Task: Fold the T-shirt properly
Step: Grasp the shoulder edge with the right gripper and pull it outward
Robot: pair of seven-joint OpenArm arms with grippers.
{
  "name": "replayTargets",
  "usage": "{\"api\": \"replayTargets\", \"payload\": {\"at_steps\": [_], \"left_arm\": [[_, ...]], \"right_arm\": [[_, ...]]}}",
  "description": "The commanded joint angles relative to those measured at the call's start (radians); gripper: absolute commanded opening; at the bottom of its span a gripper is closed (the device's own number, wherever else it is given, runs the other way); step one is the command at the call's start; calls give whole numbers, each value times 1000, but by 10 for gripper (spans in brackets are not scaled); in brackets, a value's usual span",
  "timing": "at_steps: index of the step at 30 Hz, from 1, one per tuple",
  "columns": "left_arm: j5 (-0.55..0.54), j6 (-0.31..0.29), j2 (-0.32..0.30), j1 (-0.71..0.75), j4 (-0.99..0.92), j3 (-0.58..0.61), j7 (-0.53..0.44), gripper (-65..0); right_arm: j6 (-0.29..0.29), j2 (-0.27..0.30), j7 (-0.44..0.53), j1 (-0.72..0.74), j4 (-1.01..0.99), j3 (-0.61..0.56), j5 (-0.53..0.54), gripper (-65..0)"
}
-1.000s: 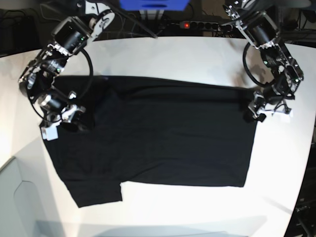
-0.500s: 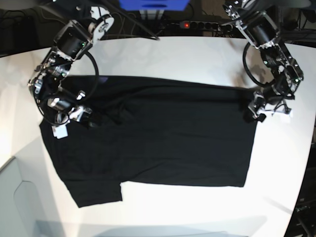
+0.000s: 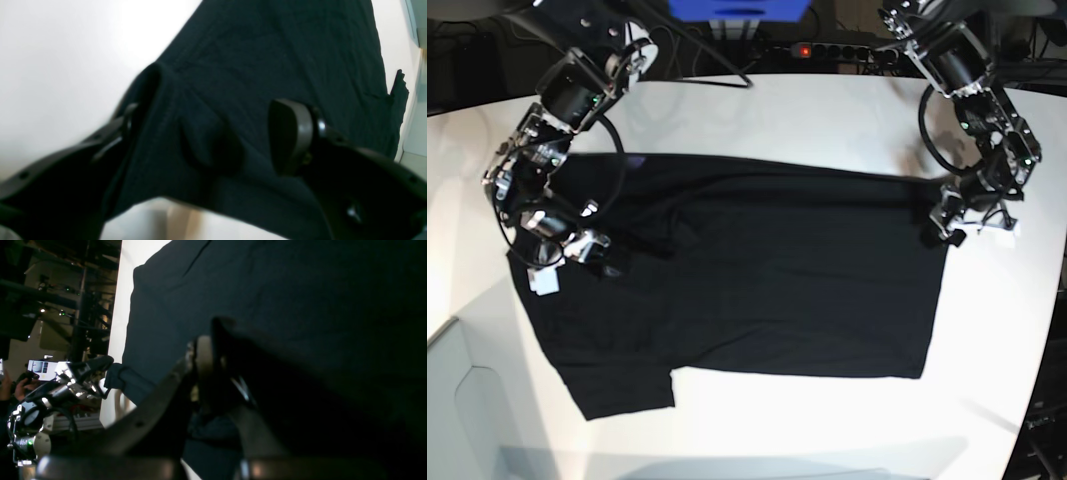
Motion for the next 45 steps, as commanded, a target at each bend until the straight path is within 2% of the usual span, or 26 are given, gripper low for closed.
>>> {"api": "replayTargets", "payload": {"at_steps": [1, 3, 6, 10, 15, 19, 23, 30, 34, 39, 45], "left_arm": [[24, 8, -10, 3, 5, 1, 22, -164], [24, 8, -10, 3, 5, 1, 22, -164], [24, 8, -10, 3, 5, 1, 22, -164], [24, 8, 0, 3, 5, 1, 24, -164], [24, 8, 4, 3, 5, 1, 24, -164], [24, 8, 4, 3, 5, 1, 25, -164], [24, 6, 3, 3, 14, -4, 30, -164], [20, 6, 3, 23, 34, -6, 28, -164], [-45, 6, 4, 78, 143, -6, 25, -164], [-149, 6, 3, 113, 238, -4, 30, -164], [-167, 6, 3, 106, 240, 1, 25, -164]], "right_arm": [[-1, 3, 19, 24, 15, -3, 30, -632], [-5, 3, 21, 24, 15, -3, 30, -575], [-73, 3, 21, 24, 15, 3, 33, -479], [-142, 3, 21, 24, 15, 3, 35, -423], [-146, 5, 19, 19, 19, 3, 45, -421], [-146, 15, 18, -13, 23, 3, 110, -422], [-146, 57, 19, -83, 62, 3, 199, -423], [-146, 127, 19, -197, 151, 0, 199, -423], [-149, 154, 21, -229, 153, -3, 199, -423], [-149, 154, 21, -235, 154, -4, 199, -423], [-149, 150, 16, -235, 154, -4, 199, -423]]}}
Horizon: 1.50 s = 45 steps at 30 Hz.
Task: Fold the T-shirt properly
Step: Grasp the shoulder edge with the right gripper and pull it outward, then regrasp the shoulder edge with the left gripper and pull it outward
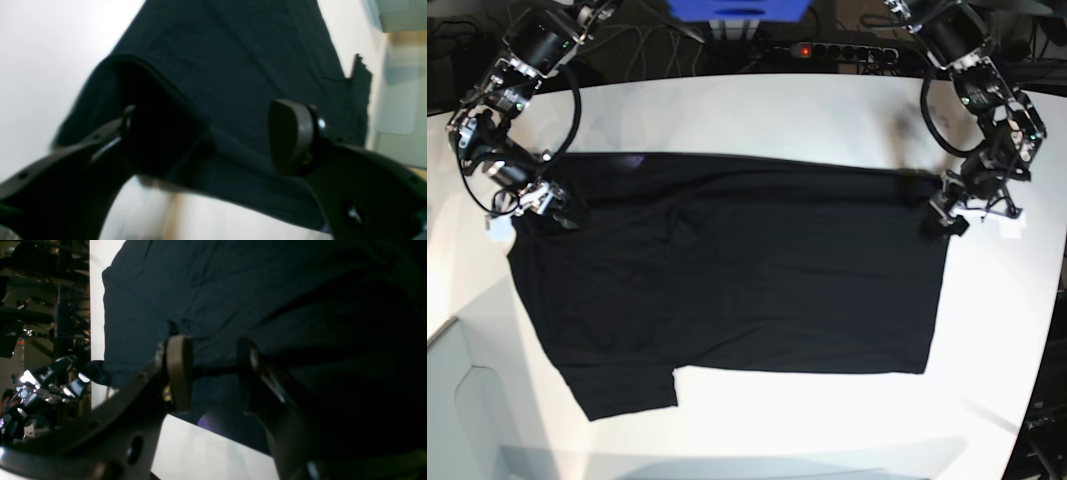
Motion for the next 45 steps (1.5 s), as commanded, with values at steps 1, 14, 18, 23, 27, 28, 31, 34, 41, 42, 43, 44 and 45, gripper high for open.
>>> {"api": "replayTargets", "payload": {"at_steps": [1, 14, 18, 23, 27, 28, 31, 34, 41, 42, 43, 44, 45], "left_arm": [[-24, -2, -14, -11, 17, -3, -9, -164], [-25, 0, -16, -13, -109, -3, -11, -171], [-28, 0, -16, -13, -109, -3, -11, -307], [-31, -2, -14, -13, -100, -3, -3, -455], [-31, -2, -14, -13, -100, -3, -3, -478], [-31, -2, -14, -13, -100, -3, -3, -478], [-34, -2, -14, -25, -100, -3, -1, -478], [-73, -2, -14, -33, -110, -3, -1, -478], [-117, -2, -13, -76, -117, -3, -5, -483], [-119, 0, -13, -77, -127, -3, -8, -483], [-119, 0, -13, -90, -146, -3, -9, -483], [-120, 1, -13, -100, -164, -4, -9, -483], [-119, 1, -13, -111, -190, -7, -11, -483]], "right_arm": [[-13, 10, 7, 11, 18, 1, 30, -423], [-13, 9, 4, 10, 18, -1, 30, -423], [-13, 7, 4, 10, 18, -1, 30, -423], [-13, 5, 2, 10, 18, -1, 30, -423], [-13, 5, 2, 10, 18, -1, 30, -423], [-13, 5, 2, 10, 18, -1, 30, -423], [-13, 4, 2, 10, 18, -1, 30, -423], [-13, 4, 2, 8, 18, -1, 30, -423], [-13, 4, 2, 8, 18, -1, 30, -423], [-13, 4, 2, 8, 18, -1, 30, -423], [-13, 4, 2, 8, 18, -1, 30, -423], [-13, 4, 2, 5, 18, -1, 30, -423], [-11, 4, 2, -3, 18, -1, 30, -423]]}}
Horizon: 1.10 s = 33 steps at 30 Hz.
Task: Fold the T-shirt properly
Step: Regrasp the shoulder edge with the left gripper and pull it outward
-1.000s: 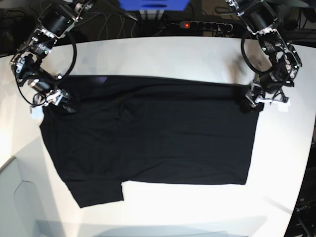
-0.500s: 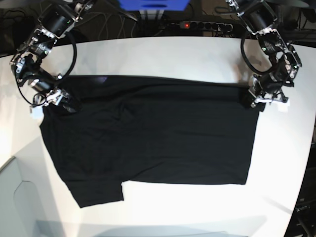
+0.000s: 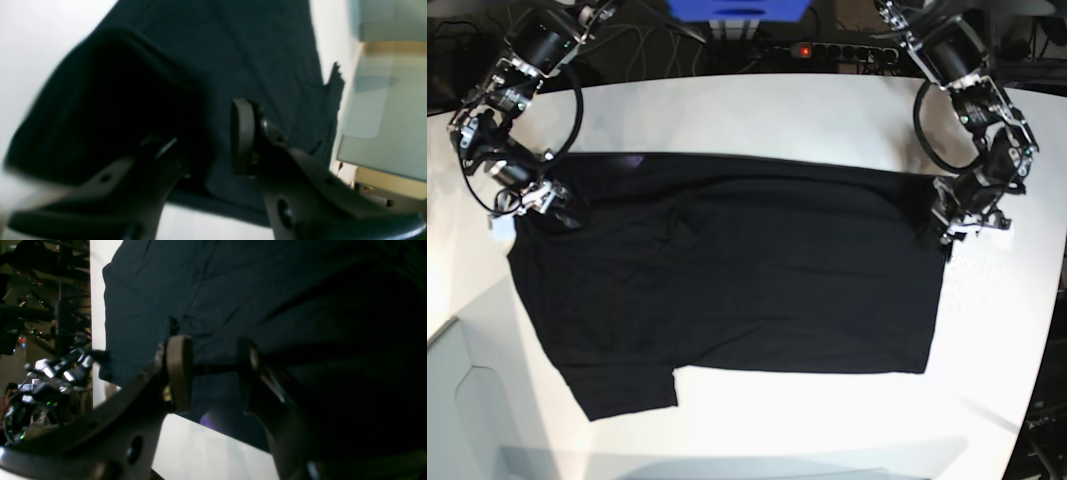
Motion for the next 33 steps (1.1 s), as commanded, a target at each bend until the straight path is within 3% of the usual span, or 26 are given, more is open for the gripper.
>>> {"api": "replayTargets", "payload": {"at_steps": [1, 12, 16, 22, 33], "left_arm": [[-14, 1, -13, -20, -15, -5, -5, -483], [-25, 4, -13, -96, -258, -6, -156, -483], [-25, 4, -13, -110, -295, -23, -157, -483], [-25, 1, 17, -145, -396, -167, -150, -483], [-25, 0, 18, -145, -417, -169, -148, -454]], "right_arm": [[-12, 9, 9, 2, 18, 1, 30, -423], [-10, 10, 9, -4, 18, 1, 30, -423], [-10, 10, 9, -4, 18, 1, 30, -423], [-10, 10, 12, -4, 18, 1, 30, -423], [-10, 10, 11, -4, 18, 1, 30, -423]]}}
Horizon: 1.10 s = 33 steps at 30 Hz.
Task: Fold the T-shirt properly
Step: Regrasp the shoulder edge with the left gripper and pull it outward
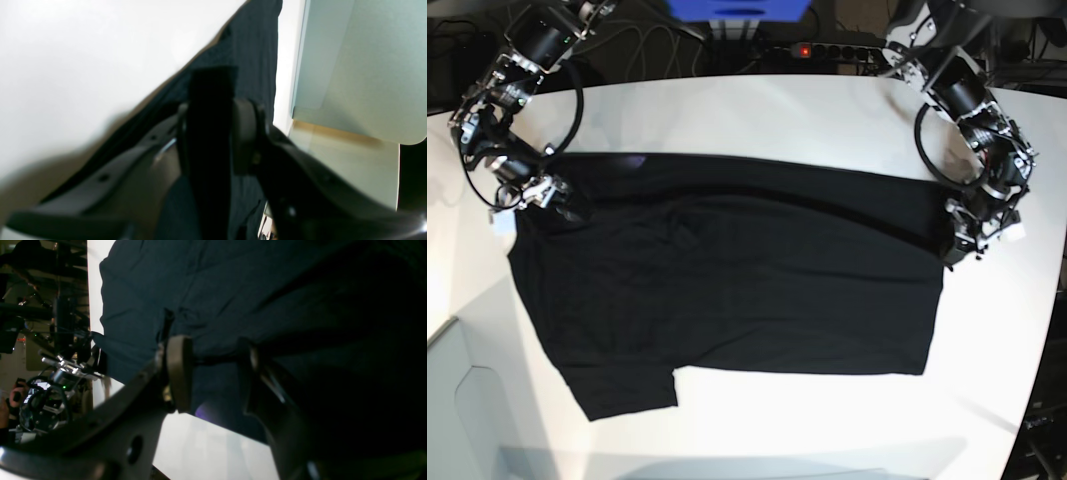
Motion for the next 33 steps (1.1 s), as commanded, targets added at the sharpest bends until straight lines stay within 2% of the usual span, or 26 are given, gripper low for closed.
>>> {"api": "replayTargets", "payload": {"at_steps": [1, 5, 7, 12, 22, 26, 29, 31, 33], "left_arm": [[31, 4, 22, 9, -22, 8, -8, -423], [31, 3, 16, 9, -21, 8, -8, -252], [31, 1, 14, 13, -19, 8, -8, -214], [31, 1, 20, 35, 93, 8, -6, -216], [31, 1, 62, 174, 620, 14, -6, -216], [39, 1, 63, 240, 803, 74, -17, -216], [60, 1, 53, 257, 855, 140, -9, -216], [126, 10, 31, 273, 860, 219, -6, -218], [209, 10, 7, 290, 860, 308, -8, -257]], "right_arm": [[-10, 10, 14, 9, 18, 1, 30, -423], [-10, 10, 12, 9, 18, 1, 30, -423], [-10, 10, 12, 9, 18, 1, 30, -423], [-10, 10, 12, 9, 18, 1, 30, -423], [-10, 10, 12, 14, 18, 1, 30, -423], [-10, 10, 12, 17, 18, 1, 30, -423], [-10, 10, 15, 20, 18, 1, 32, -423], [-10, 10, 14, 31, 18, 2, 32, -423], [-10, 10, 12, 34, 19, 2, 32, -423]]}}
